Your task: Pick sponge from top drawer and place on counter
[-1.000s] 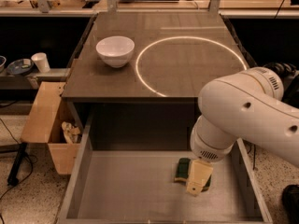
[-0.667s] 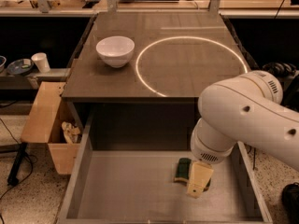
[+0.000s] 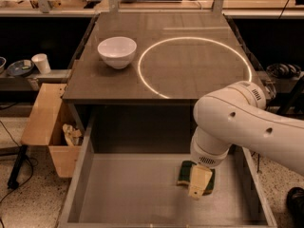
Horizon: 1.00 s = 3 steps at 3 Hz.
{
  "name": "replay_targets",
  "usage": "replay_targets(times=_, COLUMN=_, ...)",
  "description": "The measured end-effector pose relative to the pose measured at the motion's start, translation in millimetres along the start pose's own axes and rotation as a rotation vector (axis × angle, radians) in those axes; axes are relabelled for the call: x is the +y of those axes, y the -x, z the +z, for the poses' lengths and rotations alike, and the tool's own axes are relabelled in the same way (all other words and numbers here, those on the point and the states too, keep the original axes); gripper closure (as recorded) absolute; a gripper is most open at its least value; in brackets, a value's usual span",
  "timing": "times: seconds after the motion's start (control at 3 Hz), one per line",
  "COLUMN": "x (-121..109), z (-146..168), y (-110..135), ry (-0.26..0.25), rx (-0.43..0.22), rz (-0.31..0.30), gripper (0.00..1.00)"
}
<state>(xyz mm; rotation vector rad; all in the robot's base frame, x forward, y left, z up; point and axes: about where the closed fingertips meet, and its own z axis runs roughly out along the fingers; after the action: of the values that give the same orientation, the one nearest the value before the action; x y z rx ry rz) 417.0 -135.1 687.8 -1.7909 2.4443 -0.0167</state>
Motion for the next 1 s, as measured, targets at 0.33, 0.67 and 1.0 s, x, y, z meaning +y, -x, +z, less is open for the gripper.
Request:
replay_targets(times=0.33, x=-3.0, z=0.7, y=-1.3, ry=0.011, rx=-0.013, rz=0.013, gripper=0.00)
replay_targets(times=0.67, x=-3.0, z=0.7, y=-1.3, ry=0.011, rx=-0.013, rz=0.013, gripper=0.00)
replay_targets(times=1.0, x=-5.5, z=0.5, y=-3.8, ry=0.035, rx=-0.040, rz=0.015, gripper=0.00)
